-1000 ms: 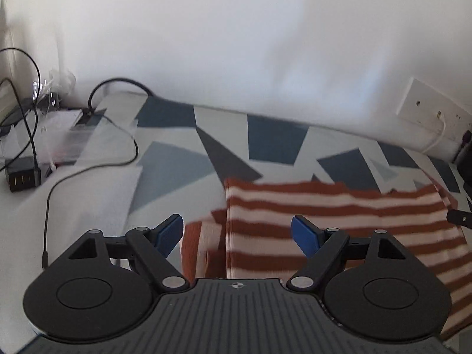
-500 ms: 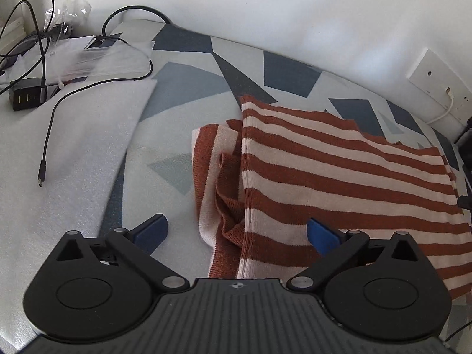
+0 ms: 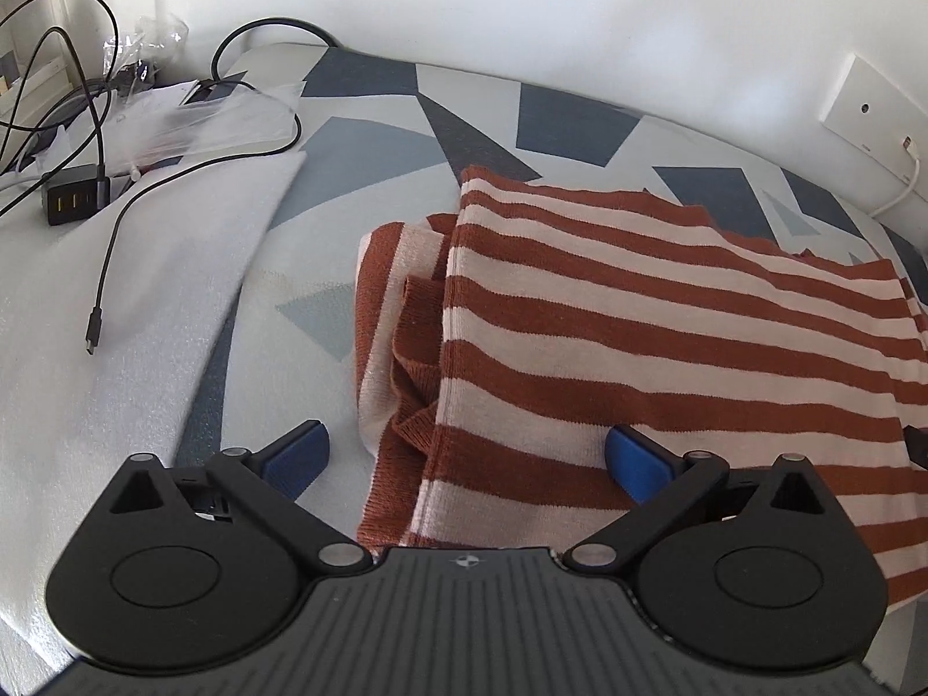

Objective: Fold clothes

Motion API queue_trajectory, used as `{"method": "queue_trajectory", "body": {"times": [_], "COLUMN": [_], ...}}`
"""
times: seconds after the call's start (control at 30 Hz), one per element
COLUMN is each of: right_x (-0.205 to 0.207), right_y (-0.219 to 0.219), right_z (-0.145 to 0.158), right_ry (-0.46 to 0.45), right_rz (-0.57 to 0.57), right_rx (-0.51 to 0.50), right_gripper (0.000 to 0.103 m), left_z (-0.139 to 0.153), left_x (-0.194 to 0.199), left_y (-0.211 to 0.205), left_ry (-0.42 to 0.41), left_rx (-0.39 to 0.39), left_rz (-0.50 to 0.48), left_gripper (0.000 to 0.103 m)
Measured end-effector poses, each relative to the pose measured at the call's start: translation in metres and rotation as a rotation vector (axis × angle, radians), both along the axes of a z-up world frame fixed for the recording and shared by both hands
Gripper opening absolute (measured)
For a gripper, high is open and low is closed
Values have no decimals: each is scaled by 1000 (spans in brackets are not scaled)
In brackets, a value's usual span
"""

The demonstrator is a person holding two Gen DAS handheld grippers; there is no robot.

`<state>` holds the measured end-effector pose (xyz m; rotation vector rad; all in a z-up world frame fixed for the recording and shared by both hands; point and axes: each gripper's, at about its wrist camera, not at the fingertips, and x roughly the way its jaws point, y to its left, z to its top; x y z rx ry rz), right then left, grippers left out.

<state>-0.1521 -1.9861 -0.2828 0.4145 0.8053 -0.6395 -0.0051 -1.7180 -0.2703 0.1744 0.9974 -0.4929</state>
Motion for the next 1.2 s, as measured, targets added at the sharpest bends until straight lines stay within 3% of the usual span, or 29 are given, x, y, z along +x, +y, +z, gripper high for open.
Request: {"method": "queue_trajectory", "body": {"times": [0.13,0.2,0.27,0.33,0.6,0.73,0.83,0.9,1.0,1.07,1.2], "right_x": [-5,-7,-10,-13,-36,-51,-51,-48,-44,-42,-32], "right_y": [5,7,9,11,30,36,37,37,37,36,30], "right_z": [-1,0,0,0,0,-2,-2,-1,0,1,8], "right_ry": [-8,-8,-6,-4,22,-8,-9,1,14,31,84], "right_rz": [49,66,78,86,143,154,144,127,110,97,28], "right_rx": [-14,-12,-9,-5,-21,-32,-34,-26,-16,2,90], "right_gripper": [102,102,102,102,102,102,102,102,102,102,102], "left_z": [1,2,3,4,8,23,37,38,28,22,19], "left_x": [-11,-19,-28,-37,-75,-55,-22,-2,13,18,28], "left_y": [6,12,16,19,35,76,102,102,79,68,76], "left_ry": [-15,-20,-16,-12,14,61,72,67,53,62,125], "left_rx": [-11,-30,-26,-20,-2,-153,-221,-183,-60,-2,-94], "left_rz": [-71,-94,-119,-143,-275,-194,-5,62,29,67,175], "left_gripper": [102,92,75,72,78,78,78,78,78,78,78]}}
